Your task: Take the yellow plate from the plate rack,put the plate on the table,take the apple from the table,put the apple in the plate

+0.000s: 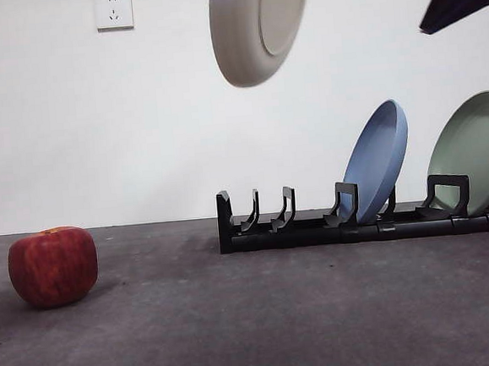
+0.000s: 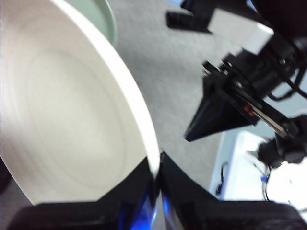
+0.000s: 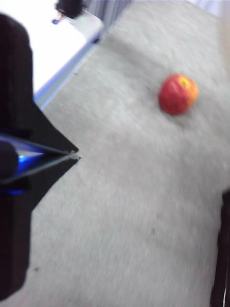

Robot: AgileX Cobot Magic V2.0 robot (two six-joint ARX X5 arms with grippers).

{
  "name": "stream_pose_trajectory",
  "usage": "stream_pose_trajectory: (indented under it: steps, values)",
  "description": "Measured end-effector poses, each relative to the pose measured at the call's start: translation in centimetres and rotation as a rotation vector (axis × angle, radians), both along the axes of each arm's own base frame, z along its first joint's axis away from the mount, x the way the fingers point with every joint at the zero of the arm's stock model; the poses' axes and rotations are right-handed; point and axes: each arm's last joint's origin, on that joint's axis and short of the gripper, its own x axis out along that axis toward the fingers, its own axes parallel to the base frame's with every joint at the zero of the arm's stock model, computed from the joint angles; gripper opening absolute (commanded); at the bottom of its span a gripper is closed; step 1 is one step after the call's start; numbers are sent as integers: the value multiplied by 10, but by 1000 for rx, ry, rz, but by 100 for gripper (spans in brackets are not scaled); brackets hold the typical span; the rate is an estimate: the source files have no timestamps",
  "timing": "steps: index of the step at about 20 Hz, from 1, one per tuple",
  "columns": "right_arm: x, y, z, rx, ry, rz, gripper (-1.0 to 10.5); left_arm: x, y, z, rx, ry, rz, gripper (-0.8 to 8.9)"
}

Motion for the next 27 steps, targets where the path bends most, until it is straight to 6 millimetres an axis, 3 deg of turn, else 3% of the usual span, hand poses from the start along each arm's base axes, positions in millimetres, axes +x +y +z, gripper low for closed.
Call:
stream_pose_trajectory:
  steps: [3, 6, 8, 12, 16, 23, 27]
  values:
    - [-5, 3, 3, -2, -38, 45, -1, -21, -8, -20, 107, -13, 9, -6]
    - [-24, -2, 18, 20, -130, 47, -2, -46, -10, -51, 148, -10, -32, -6]
    - [-41, -7, 29, 42, -196, 42, -1, -61, -13, -80, 183, -17, -39, -6]
    - [-66, -14, 37, 70, -222, 22, -1, -89, -32, -146, 422, -23, -84, -6]
    - [-72, -16, 39, 83, -222, 10, -1, -121, -60, -171, 650, -214, -134, -7]
    - [-73, -15, 38, 98, -189, 10, -1, -122, -79, -230, 978, -253, -104, -7]
    - [-73, -15, 38, 98, -188, 11, -1, -120, -84, -242, 1002, -254, -86, -1]
